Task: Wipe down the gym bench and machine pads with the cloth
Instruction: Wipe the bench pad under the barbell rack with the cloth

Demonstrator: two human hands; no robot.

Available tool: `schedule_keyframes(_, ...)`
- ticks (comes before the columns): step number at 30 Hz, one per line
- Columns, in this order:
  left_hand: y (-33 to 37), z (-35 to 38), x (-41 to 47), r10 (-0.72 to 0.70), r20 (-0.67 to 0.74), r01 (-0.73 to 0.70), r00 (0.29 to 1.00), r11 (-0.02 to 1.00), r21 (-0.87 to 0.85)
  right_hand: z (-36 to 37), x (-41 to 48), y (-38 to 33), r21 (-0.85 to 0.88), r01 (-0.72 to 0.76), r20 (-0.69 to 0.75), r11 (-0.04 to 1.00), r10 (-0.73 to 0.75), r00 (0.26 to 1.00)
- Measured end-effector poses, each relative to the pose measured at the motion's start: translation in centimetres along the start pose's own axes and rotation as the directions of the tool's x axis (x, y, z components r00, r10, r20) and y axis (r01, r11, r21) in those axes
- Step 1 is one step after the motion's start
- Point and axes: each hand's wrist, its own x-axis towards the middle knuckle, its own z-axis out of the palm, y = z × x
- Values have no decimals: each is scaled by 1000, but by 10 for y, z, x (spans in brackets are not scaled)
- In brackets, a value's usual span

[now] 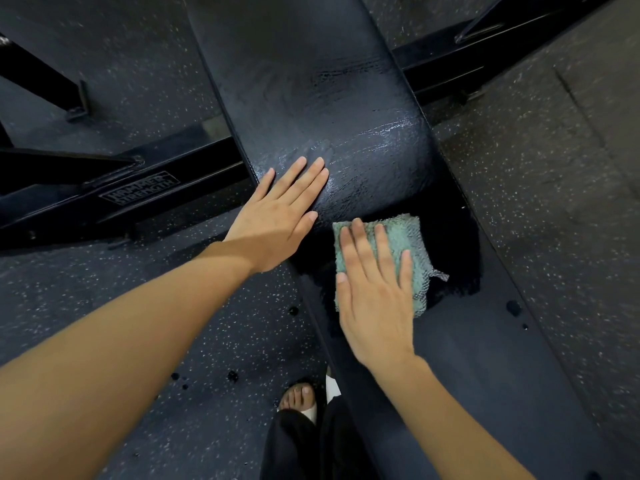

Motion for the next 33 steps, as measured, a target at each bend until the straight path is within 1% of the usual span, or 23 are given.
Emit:
schedule_keyframes(2,0,-2,0,14,0,-14,1000,1000,0,4,-10,-17,5,51,12,999,-51,999)
schedule_keyframes(5,0,-3,-1,13,0,-13,1000,1000,-12,11,-25,-35,9,167,54,986,-168,984)
schedule_keyframes(8,0,-3,-2,8,4,-8,1000,1000,-16,10,-26,-26,5,239,76,971,-239,968)
schedule_keyframes(10,-1,-2,-2,22,6,-22,1000,1000,-10,6,-21,-9,-8,247,76,969,-246,966)
schedule_keyframes(12,-1,-2,-3,25,10,-25,1000,1000,-11,1,-14,13,-12,201,57,980,-200,978)
schedule_keyframes(15,3,-1,-6,7,17,-6,1000,1000,-30,-9,-6,49,0,85,29,996,-85,996)
schedule_keyframes(17,5,-2,-8,3,19,-2,1000,999,-32,-13,-4,59,7,23,13,1000,-23,1000)
schedule_keyframes(21,7,0,-13,25,22,-25,999,999,-35,-10,-6,38,52,-77,-17,996,78,997)
schedule_keyframes(23,7,2,-15,42,22,-41,999,999,-24,-6,-12,23,67,-77,-18,995,78,997)
schedule_keyframes(25,8,4,-17,52,19,-52,998,999,-8,-1,-22,6,63,-23,-3,998,24,1000)
schedule_keyframes(28,12,5,-20,47,16,-47,999,999,-11,7,-39,-13,29,107,38,994,-108,993)
schedule_keyframes(31,15,7,-23,37,8,-37,999,999,-22,7,-44,-6,0,227,73,974,-226,971)
schedule_keyframes(33,17,8,-23,28,3,-28,1000,999,-19,3,-41,10,-20,272,93,962,-269,959)
